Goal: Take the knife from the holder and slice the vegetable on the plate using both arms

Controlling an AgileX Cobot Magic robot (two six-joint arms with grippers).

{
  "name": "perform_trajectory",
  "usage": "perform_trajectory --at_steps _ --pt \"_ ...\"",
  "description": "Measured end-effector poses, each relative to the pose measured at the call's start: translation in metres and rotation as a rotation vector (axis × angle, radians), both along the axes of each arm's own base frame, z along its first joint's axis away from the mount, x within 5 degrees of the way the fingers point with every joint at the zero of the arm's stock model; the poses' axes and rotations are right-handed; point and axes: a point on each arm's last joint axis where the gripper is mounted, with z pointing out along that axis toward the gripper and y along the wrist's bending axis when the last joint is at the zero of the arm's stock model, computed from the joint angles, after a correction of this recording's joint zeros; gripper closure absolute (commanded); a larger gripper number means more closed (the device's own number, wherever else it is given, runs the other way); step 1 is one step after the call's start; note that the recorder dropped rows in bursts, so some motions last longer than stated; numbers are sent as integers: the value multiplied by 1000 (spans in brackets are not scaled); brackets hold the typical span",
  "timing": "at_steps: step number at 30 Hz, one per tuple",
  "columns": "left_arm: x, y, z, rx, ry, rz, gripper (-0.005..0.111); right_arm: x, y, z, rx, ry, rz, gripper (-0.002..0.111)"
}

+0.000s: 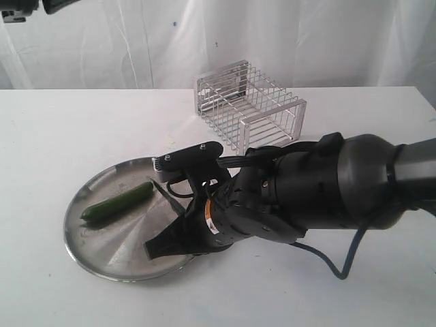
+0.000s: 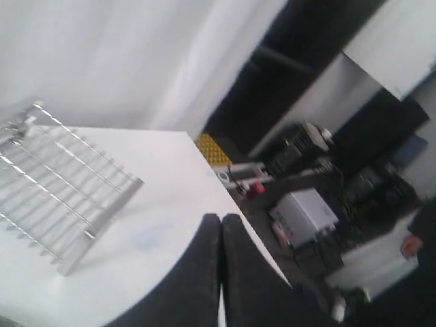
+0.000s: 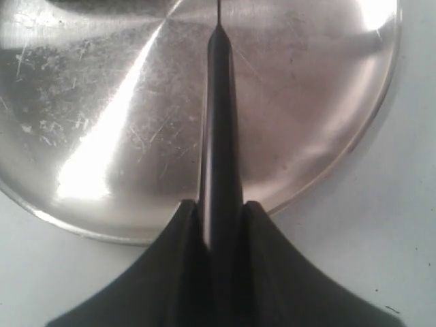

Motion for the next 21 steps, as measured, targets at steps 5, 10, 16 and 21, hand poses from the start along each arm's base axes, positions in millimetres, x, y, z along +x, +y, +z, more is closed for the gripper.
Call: perform_trajectory --at_steps 5,10,16,21 --pt "40 29 -24 -130 138 85 107 0 0 0 0 0 0 108" --pt "86 42 -94 -161 387 -17 107 0 0 0 0 0 0 108" --pt "115 65 -152 -173 490 -31 107 0 0 0 4 -1 1 108" --pt "120 67 -159 -164 449 -40 107 2 3 4 25 -11 4 108"
